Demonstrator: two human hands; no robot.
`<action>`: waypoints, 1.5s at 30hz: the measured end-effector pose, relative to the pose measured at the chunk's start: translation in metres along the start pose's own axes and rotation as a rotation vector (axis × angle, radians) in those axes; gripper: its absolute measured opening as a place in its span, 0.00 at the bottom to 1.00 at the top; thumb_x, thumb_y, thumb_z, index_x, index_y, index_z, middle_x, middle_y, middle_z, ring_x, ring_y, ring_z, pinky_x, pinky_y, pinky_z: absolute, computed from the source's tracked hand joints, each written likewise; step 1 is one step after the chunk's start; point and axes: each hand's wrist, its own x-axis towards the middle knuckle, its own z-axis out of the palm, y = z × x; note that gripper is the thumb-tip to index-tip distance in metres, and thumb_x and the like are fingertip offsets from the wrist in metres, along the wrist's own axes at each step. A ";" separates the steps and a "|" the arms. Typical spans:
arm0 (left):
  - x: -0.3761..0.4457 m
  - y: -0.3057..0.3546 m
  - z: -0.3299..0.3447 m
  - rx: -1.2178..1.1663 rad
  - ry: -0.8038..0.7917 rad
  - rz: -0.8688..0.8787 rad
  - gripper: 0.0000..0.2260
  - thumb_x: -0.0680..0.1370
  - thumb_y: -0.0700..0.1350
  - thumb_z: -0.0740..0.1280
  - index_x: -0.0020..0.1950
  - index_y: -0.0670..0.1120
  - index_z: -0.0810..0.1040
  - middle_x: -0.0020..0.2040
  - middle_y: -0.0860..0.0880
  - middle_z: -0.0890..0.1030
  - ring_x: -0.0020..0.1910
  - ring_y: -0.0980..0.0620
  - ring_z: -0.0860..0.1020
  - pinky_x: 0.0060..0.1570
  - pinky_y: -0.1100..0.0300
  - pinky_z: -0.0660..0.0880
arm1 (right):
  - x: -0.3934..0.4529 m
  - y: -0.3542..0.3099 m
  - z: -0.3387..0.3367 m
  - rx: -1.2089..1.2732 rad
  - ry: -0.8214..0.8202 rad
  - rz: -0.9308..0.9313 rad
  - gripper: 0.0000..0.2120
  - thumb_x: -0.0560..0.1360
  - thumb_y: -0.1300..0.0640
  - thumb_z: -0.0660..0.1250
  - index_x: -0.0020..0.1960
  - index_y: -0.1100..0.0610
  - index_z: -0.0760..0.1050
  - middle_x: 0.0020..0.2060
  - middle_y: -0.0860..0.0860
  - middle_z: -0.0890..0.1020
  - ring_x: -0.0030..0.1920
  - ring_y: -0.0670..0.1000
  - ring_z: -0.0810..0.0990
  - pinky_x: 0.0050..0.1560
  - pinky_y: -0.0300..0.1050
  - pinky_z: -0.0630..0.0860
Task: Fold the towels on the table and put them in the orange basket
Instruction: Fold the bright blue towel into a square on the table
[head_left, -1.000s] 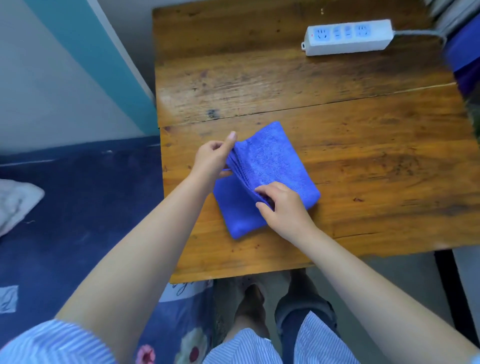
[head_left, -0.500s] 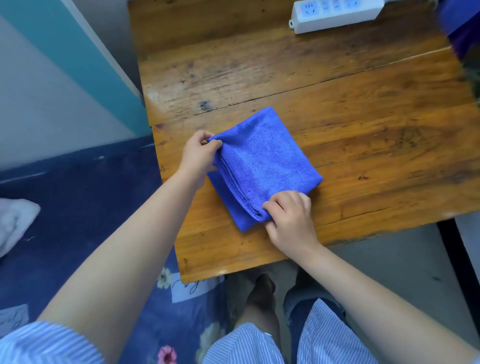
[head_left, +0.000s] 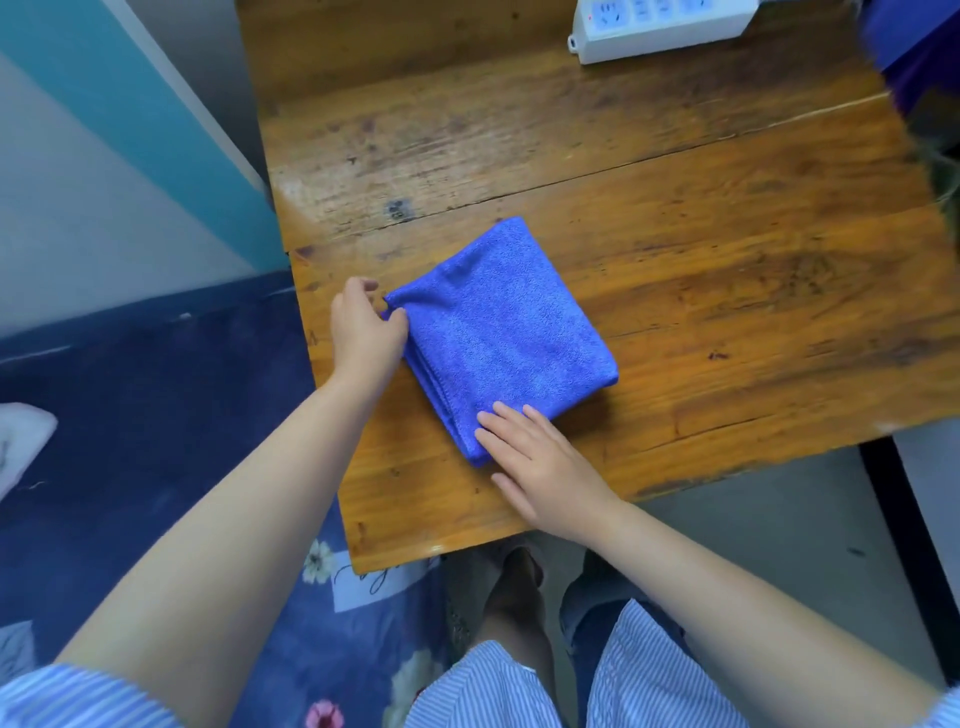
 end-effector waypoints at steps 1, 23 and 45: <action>-0.007 -0.001 0.001 0.067 0.048 0.082 0.18 0.75 0.39 0.62 0.65 0.40 0.67 0.64 0.42 0.69 0.61 0.46 0.70 0.58 0.61 0.64 | -0.003 0.005 -0.006 0.049 0.050 -0.018 0.15 0.64 0.67 0.73 0.50 0.67 0.79 0.52 0.61 0.82 0.54 0.63 0.80 0.50 0.64 0.75; -0.068 -0.025 0.090 0.560 0.010 0.250 0.29 0.79 0.52 0.54 0.75 0.40 0.49 0.76 0.43 0.48 0.76 0.46 0.46 0.72 0.49 0.41 | 0.119 0.135 -0.050 -0.053 -0.150 0.251 0.24 0.80 0.55 0.50 0.74 0.58 0.48 0.75 0.54 0.49 0.75 0.54 0.45 0.73 0.50 0.43; -0.126 -0.010 0.082 0.741 0.279 0.578 0.20 0.71 0.49 0.59 0.51 0.38 0.81 0.55 0.38 0.81 0.52 0.39 0.81 0.48 0.33 0.72 | -0.007 0.143 -0.081 -0.290 -0.157 -0.261 0.27 0.57 0.64 0.78 0.54 0.68 0.77 0.56 0.66 0.78 0.55 0.70 0.76 0.50 0.67 0.73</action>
